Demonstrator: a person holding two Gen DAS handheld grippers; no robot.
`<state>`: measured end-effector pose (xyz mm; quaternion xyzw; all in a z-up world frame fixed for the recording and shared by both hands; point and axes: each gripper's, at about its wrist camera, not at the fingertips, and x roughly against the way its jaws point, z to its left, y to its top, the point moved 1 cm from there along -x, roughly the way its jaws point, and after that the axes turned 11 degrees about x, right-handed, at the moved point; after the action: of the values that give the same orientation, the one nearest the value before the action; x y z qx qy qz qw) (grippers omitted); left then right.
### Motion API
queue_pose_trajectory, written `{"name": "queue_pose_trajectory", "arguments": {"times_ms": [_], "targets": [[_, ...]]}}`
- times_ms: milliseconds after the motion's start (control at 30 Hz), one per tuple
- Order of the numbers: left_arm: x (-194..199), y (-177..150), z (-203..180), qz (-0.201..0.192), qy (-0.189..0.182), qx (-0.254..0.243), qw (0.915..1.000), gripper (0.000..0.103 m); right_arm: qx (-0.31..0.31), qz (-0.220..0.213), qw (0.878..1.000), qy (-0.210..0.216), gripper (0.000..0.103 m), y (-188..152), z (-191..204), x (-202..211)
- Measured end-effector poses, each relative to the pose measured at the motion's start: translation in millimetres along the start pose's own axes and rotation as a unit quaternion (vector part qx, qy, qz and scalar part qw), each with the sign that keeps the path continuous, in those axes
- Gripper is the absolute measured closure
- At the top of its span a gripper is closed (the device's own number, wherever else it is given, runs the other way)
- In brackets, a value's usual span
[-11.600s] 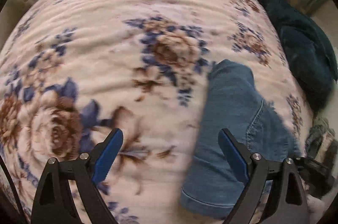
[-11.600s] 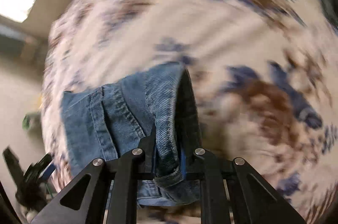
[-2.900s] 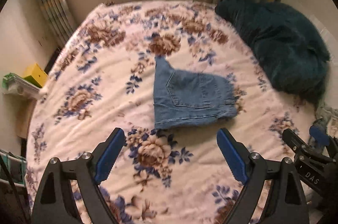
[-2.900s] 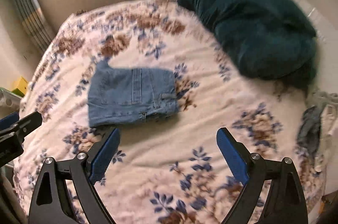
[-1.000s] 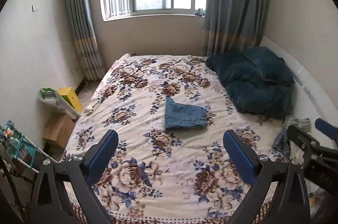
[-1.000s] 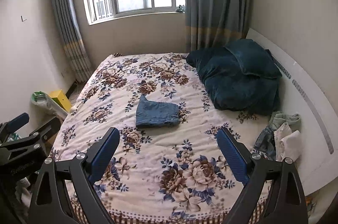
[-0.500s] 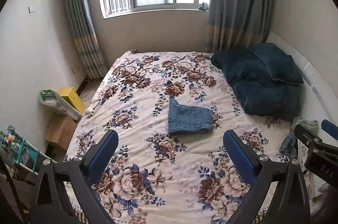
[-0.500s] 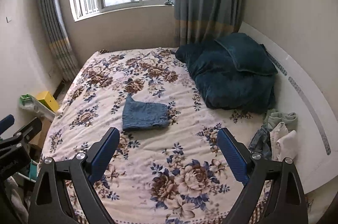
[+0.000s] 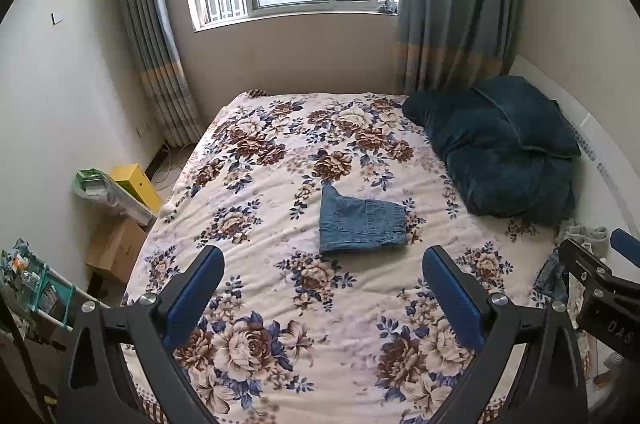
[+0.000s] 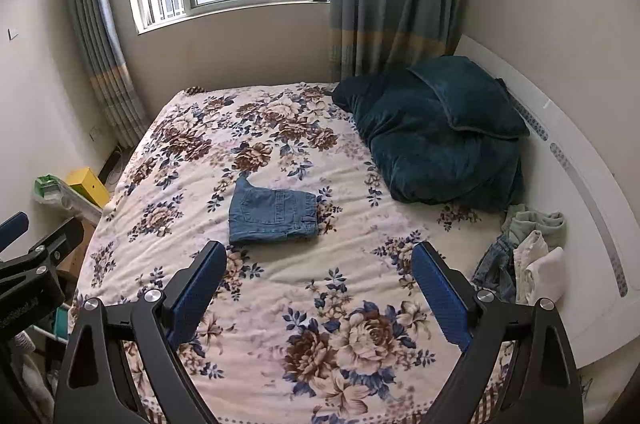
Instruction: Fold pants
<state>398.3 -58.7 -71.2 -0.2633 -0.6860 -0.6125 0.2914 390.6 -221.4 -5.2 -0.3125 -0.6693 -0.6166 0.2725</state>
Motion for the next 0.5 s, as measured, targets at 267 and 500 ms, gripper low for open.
{"name": "queue_pose_trajectory", "arguments": {"times_ms": [267,500], "targets": [[-4.0,-2.6,-1.7,-0.001,0.006,0.005,1.0,0.001,0.006,0.005,1.0,0.007,0.005,-2.1,1.2,-9.9],[-6.8,-7.5,-2.2,0.005,0.007,0.006,0.9999,0.001,0.009,0.004,1.0,0.006,0.005,-4.5,2.4,-14.0]]}}
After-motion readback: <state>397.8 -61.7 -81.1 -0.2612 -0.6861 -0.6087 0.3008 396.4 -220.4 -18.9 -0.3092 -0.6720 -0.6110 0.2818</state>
